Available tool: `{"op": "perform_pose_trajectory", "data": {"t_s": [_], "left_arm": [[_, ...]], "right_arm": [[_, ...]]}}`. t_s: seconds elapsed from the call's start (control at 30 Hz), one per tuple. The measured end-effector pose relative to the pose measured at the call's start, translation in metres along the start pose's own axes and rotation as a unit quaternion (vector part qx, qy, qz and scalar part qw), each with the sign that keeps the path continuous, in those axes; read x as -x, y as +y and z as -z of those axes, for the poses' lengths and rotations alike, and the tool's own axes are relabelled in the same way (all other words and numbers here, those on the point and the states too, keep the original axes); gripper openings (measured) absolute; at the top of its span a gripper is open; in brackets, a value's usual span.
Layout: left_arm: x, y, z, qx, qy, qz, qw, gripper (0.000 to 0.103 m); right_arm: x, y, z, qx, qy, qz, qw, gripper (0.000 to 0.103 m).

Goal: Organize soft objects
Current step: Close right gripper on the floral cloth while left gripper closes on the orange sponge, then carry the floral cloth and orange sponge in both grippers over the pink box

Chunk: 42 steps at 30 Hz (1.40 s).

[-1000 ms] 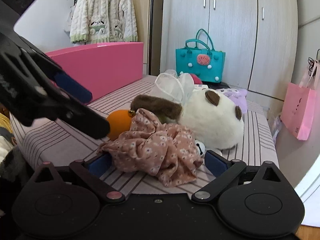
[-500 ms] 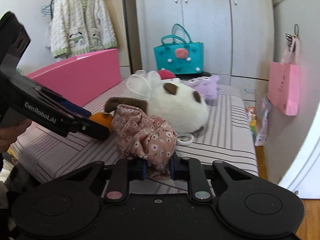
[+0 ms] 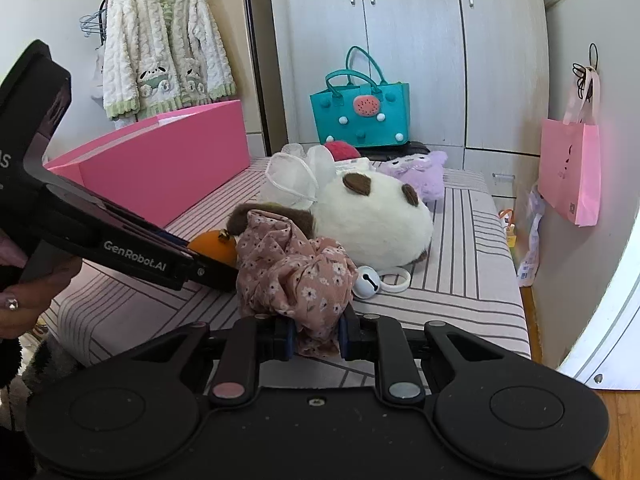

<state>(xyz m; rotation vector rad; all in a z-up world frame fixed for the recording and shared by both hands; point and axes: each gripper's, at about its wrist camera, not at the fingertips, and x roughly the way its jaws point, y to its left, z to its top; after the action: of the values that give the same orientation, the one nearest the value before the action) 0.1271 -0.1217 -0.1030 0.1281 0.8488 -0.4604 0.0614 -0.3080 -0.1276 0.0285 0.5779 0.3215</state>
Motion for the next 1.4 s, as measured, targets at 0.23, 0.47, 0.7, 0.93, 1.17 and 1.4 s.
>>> {"op": "perform_pose_trajectory", "data": {"t_s": [0.23, 0.47, 0.7, 0.93, 1.17, 1.4], "left_arm": [[0.008, 0.004, 0.002, -0.011, 0.016, 0.017, 0.9997, 0.037], [0.024, 0.015, 0.004, -0.025, 0.033, 0.031, 0.9986, 0.037], [0.047, 0.025, 0.002, -0.046, 0.056, 0.051, 0.9961, 0.037], [0.078, 0.037, -0.001, -0.056, 0.062, 0.06, 0.9947, 0.037], [0.105, 0.062, -0.004, -0.038, 0.087, 0.096, 0.9908, 0.038], [0.131, 0.094, -0.007, -0.026, 0.084, 0.1, 0.9911, 0.038]], "right_arm": [[0.006, 0.008, -0.005, 0.007, 0.006, -0.002, 1.0, 0.021], [0.009, 0.017, -0.013, 0.006, 0.029, -0.012, 0.999, 0.021], [0.019, 0.033, -0.035, 0.049, 0.055, -0.035, 0.997, 0.021], [0.029, 0.054, -0.061, 0.05, 0.085, -0.066, 0.993, 0.021], [0.038, 0.088, -0.096, 0.086, 0.111, -0.099, 0.985, 0.021], [0.027, 0.12, -0.137, 0.113, 0.124, -0.135, 0.977, 0.021]]}}
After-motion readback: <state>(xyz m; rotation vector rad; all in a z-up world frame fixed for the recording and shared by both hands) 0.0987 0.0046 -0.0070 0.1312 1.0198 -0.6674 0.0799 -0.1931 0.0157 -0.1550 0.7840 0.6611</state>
